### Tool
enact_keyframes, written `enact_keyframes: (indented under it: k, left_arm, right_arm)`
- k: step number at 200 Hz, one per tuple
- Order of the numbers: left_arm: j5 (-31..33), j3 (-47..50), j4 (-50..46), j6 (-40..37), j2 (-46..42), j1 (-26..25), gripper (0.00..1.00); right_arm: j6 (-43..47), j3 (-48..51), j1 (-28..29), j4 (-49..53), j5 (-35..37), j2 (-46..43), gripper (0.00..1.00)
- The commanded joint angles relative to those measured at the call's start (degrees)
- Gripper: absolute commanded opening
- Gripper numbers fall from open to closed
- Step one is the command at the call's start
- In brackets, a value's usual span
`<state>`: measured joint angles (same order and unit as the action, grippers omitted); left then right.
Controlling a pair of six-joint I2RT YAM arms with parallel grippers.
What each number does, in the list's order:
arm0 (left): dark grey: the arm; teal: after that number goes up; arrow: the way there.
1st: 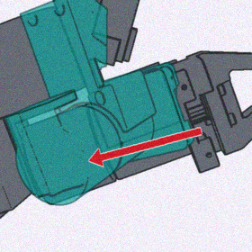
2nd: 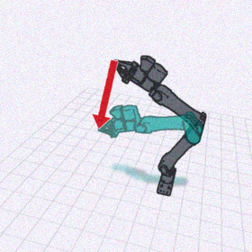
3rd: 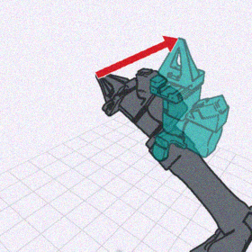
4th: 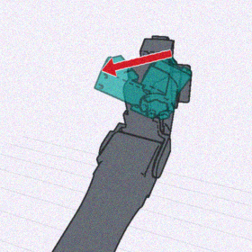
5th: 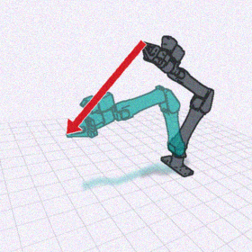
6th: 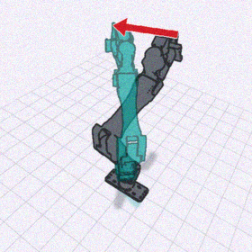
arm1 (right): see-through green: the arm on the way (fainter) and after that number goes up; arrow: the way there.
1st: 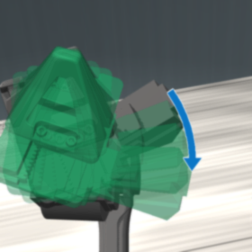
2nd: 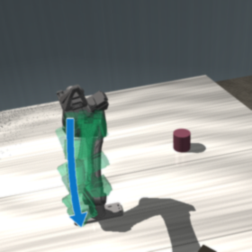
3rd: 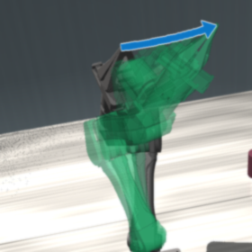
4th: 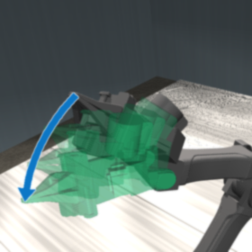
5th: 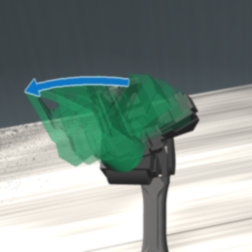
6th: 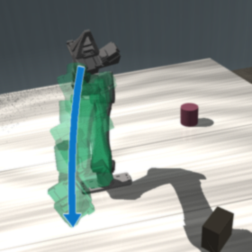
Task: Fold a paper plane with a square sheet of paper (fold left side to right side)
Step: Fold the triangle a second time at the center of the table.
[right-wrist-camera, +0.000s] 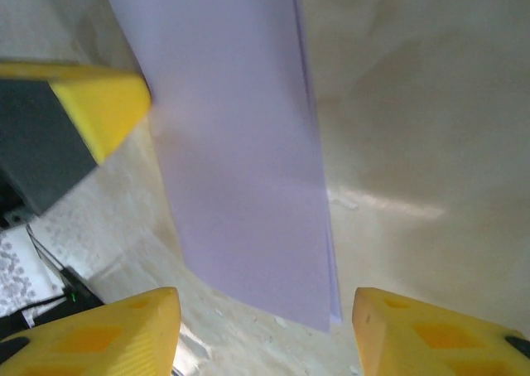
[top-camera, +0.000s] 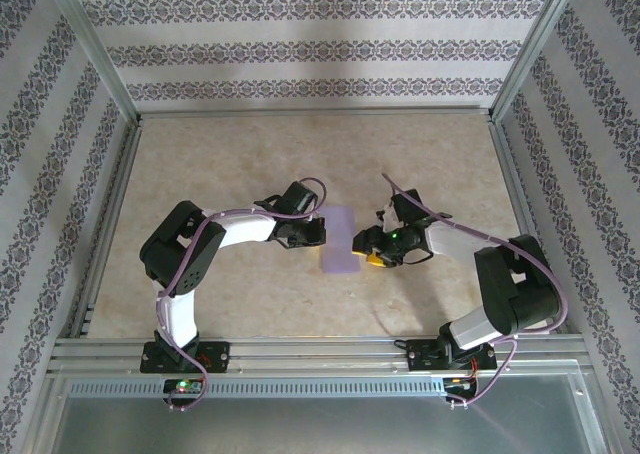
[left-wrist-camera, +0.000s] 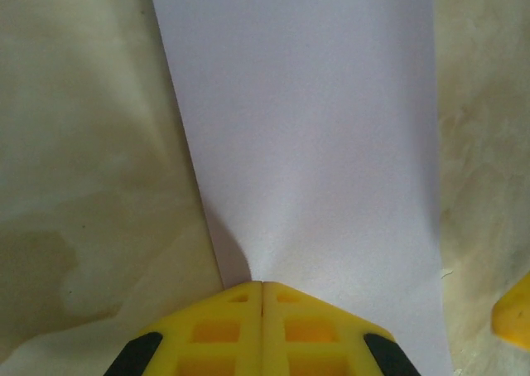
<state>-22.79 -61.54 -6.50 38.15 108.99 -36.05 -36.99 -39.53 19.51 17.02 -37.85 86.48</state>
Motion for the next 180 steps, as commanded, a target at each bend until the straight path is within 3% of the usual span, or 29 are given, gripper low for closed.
enact_keyframes:
  k: [1,89,180]
  left_arm:
    - [1.3,-0.2,-3.6,-1.1,0.8,-0.8,0.0]
    - [1.0,-0.3,-3.1,-1.1,1.0,-0.8,0.0]
    - [0.9,0.0,-2.7,-0.9,0.9,-0.8,0.0]
  right_arm:
    - [-0.6,-1.1,2.2,2.4,-1.0,1.0,0.56]
    - [0.2,-1.5,4.5,4.3,3.4,2.6,0.57]
    - [-1.8,-2.6,5.4,-0.1,1.2,3.9,0.54]
